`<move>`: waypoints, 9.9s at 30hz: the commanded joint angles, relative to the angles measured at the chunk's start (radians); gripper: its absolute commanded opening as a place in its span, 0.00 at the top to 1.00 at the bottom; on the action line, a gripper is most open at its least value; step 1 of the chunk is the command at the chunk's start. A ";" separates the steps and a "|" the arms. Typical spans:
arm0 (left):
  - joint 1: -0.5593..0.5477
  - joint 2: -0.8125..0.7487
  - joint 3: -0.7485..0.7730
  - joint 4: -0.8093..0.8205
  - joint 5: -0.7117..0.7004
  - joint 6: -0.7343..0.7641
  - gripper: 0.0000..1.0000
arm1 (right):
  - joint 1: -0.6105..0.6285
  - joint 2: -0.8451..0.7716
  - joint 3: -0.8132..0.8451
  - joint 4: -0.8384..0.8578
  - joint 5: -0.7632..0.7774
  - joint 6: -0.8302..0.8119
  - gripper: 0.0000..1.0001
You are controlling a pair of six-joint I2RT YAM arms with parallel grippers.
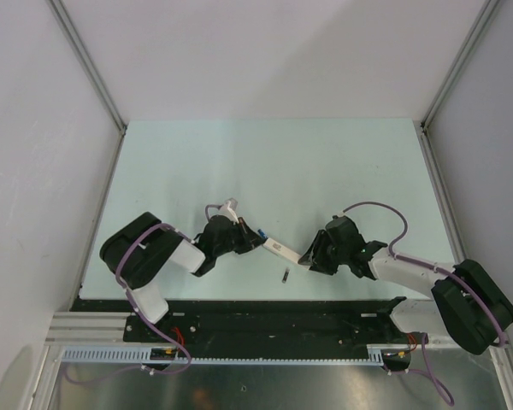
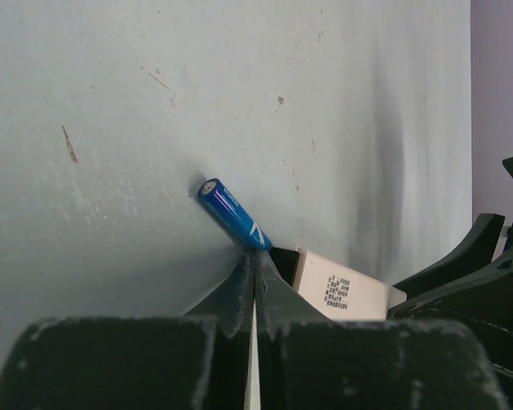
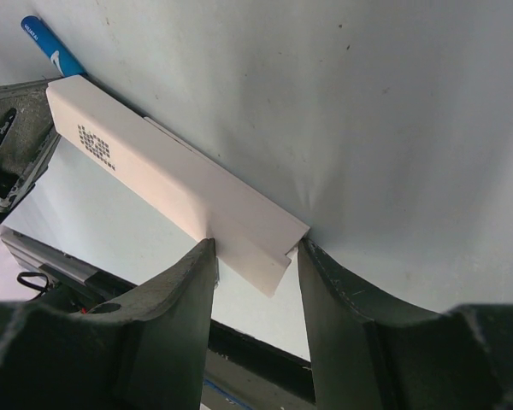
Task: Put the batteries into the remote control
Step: Load the battery cover into the remote control, then turn over the remote control at the center of the board.
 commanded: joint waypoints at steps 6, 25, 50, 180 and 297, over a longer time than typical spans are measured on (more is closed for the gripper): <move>-0.093 0.004 -0.013 0.065 0.157 -0.032 1.00 | 0.025 0.125 -0.038 -0.076 0.078 -0.030 0.53; -0.127 0.083 -0.088 0.309 0.208 -0.110 1.00 | 0.024 0.143 -0.033 -0.062 0.070 -0.026 0.53; -0.202 0.111 -0.100 0.406 0.211 -0.130 1.00 | 0.031 0.189 0.014 -0.050 0.067 -0.024 0.53; -0.045 0.034 -0.248 0.446 0.146 -0.112 0.99 | 0.100 -0.308 0.159 -0.633 0.456 0.013 0.39; 0.093 -0.239 -0.373 0.400 0.212 -0.116 0.91 | 0.212 -0.106 0.324 -0.404 0.162 -0.681 0.30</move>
